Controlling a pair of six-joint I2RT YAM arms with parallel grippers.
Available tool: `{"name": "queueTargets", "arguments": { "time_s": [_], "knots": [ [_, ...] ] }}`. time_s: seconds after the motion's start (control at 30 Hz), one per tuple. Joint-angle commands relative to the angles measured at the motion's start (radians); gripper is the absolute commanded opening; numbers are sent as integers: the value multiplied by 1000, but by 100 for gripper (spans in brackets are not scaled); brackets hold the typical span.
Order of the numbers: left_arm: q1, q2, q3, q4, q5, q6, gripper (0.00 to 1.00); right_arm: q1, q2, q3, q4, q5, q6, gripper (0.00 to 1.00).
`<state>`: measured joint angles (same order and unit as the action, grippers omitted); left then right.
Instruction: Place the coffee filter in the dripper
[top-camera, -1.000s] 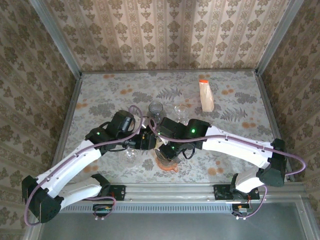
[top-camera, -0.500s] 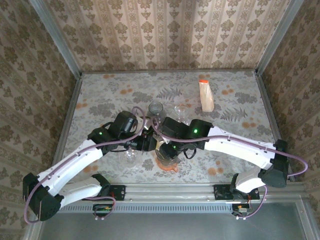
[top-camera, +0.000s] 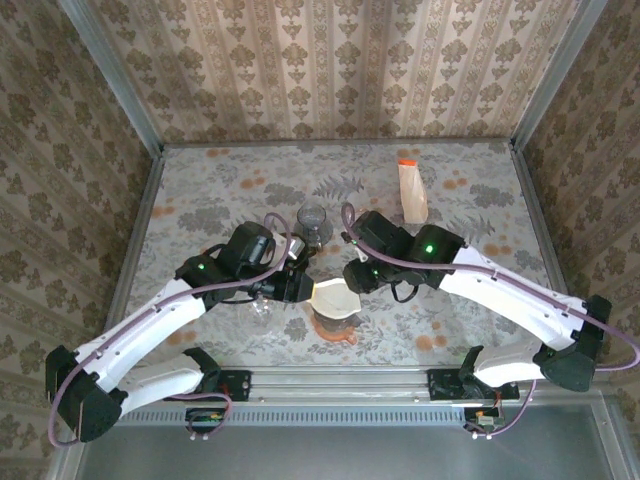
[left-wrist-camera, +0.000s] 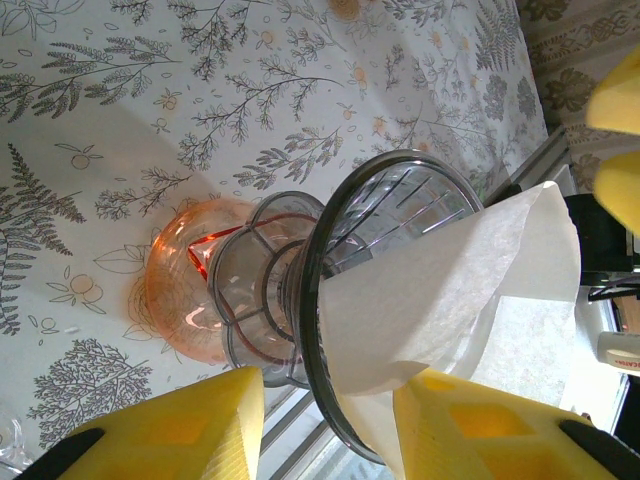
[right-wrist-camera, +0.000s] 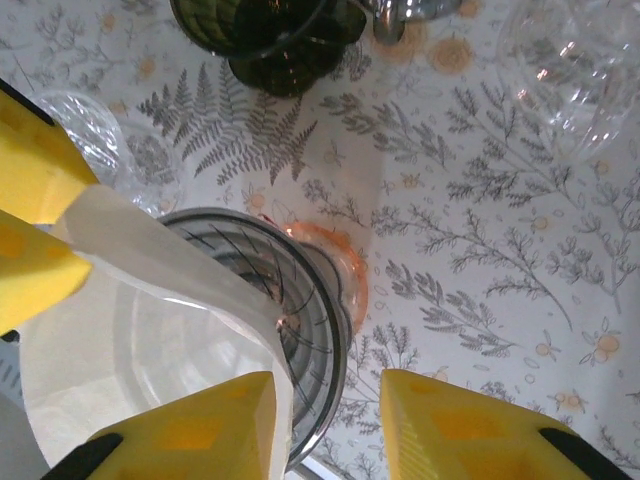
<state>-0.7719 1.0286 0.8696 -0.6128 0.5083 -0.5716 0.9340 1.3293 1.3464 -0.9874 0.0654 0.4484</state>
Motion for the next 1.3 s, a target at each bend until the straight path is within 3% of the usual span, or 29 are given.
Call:
{"name": "queueTargets", "arguments": {
  "time_s": [0.0, 0.33, 0.6, 0.7, 0.97, 1.27],
  "knots": [
    [-3, 5, -3, 16, 9, 7, 40, 6, 11, -10, -15, -34, -5, 33],
    [-3, 13, -16, 38, 13, 3, 40, 26, 29, -20, -7, -60, -8, 30],
    [-3, 14, -13, 41, 15, 1, 41, 42, 53, -14, -22, -21, -14, 14],
    [-4, 10, -10, 34, 7, -4, 45, 57, 56, 0, -45, 27, -14, 0],
    [-1, -14, -4, 14, -10, -4, 47, 90, 130, 35, -101, 149, 0, 0],
    [1, 1, -14, 6, -11, 12, 46, 112, 151, 52, -115, 177, 4, 0]
  ]
}}
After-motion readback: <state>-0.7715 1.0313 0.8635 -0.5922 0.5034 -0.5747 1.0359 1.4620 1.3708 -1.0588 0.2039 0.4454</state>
